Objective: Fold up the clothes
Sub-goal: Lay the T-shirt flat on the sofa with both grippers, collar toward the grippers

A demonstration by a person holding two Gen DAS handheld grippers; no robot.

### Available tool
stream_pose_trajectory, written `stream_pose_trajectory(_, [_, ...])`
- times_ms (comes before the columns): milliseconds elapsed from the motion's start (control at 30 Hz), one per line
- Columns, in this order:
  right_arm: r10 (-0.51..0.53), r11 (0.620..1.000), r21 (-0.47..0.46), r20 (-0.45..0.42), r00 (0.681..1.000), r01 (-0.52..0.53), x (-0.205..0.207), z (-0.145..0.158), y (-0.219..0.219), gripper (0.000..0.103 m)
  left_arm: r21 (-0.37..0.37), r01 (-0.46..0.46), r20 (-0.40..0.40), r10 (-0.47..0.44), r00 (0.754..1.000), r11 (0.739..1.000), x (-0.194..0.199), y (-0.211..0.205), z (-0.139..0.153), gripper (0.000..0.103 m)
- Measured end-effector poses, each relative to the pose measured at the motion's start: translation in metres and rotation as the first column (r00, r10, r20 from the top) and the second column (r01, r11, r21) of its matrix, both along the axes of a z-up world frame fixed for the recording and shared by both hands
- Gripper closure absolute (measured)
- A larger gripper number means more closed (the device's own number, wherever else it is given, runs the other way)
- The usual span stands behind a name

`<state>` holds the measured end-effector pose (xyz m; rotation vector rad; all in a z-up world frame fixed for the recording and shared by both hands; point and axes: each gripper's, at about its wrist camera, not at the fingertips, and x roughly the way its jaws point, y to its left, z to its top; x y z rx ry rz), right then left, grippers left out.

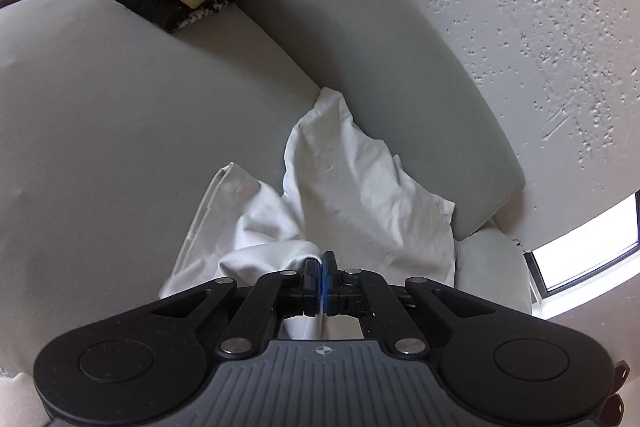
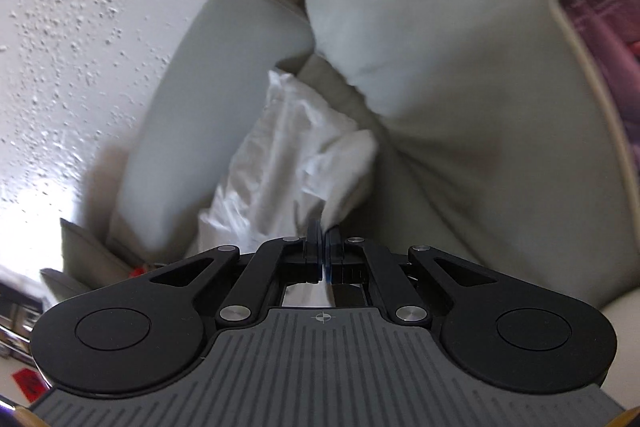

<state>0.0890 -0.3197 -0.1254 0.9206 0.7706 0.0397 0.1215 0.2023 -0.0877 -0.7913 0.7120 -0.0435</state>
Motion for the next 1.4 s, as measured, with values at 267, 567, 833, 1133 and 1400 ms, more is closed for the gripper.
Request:
stream_pose_trajectory(267, [0.058, 0.997, -0.051, -0.145, 0.988, -0.066, -0.015, -0.002, -0.010, 0.063, 0.159, -0.006, -0.152, 0.030, 0.988, 0.987, -0.049, -0.014, 0.001, 0.058])
stream_pose_trajectory(567, [0.094, 0.995, 0.050, -0.092, 0.991, -0.089, -0.042, -0.033, 0.000, 0.062, -0.043, -0.074, -0.151, 0.067, 0.986, 0.996, -0.086, -0.027, -0.045, 0.058])
stream_pose_trajectory(833, [0.162, 0.982, 0.115, -0.072, 0.984, -0.153, -0.043, -0.046, 0.018, 0.063, -0.190, -0.082, -0.105, 0.063, 0.992, 0.978, -0.073, -0.036, -0.072, 0.056])
stream_pose_trajectory(1133, [0.234, 0.964, 0.141, -0.041, 0.971, -0.226, -0.043, -0.051, 0.042, 0.064, -0.185, 0.133, -0.066, -0.148, 0.987, 0.974, -0.059, -0.079, -0.076, 0.056])
stream_pose_trajectory(1400, [0.228, 0.967, 0.128, -0.057, 0.972, -0.219, -0.048, -0.053, 0.052, 0.098, -0.208, 0.176, -0.108, -0.201, 0.974, 0.962, -0.059, -0.103, -0.084, 0.094])
